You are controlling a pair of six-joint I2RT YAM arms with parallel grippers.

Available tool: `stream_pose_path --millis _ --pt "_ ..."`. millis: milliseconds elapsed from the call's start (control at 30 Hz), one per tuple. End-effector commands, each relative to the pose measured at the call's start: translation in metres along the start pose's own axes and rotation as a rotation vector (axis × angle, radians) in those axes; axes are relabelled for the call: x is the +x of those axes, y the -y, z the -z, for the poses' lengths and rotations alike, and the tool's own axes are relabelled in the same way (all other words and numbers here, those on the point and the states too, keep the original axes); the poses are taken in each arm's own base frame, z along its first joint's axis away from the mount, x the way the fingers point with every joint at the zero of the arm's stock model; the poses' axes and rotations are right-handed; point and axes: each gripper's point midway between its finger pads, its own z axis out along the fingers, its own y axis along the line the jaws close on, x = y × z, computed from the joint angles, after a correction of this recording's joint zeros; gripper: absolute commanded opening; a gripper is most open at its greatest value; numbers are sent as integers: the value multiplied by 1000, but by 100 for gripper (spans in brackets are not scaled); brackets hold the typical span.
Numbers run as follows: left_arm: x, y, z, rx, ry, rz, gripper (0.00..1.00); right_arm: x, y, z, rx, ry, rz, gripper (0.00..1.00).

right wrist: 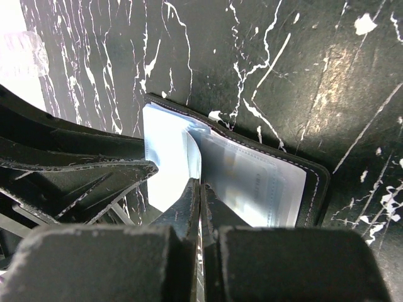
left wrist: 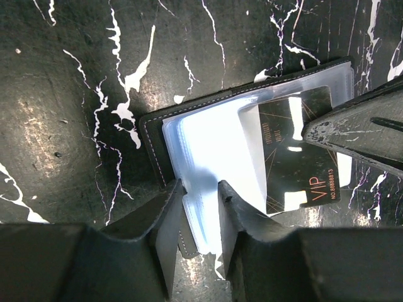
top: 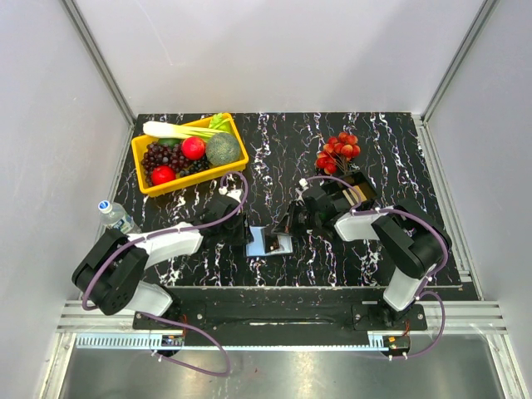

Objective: Put the credit cards into the card holder
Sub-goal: Insert the credit card into the card holder.

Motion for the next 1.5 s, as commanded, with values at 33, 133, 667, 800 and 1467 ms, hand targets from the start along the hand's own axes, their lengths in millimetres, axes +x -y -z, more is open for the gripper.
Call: stream_pose_path --millis 33,133,667,800,1467 --pt "8 0 -6 16 -26 -9 29 -13 16 -4 59 69 30 0" --pt "10 -1 -7 13 -33 -11 26 -16 21 -3 82 81 51 0" --pt "8 6 -10 39 -39 2 25 14 10 -11 56 -97 46 4" --pt "8 6 -10 39 -36 5 25 21 8 -14 60 -126 27 5" --pt "9 3 -7 31 -29 6 25 14 -9 0 74 -150 101 37"
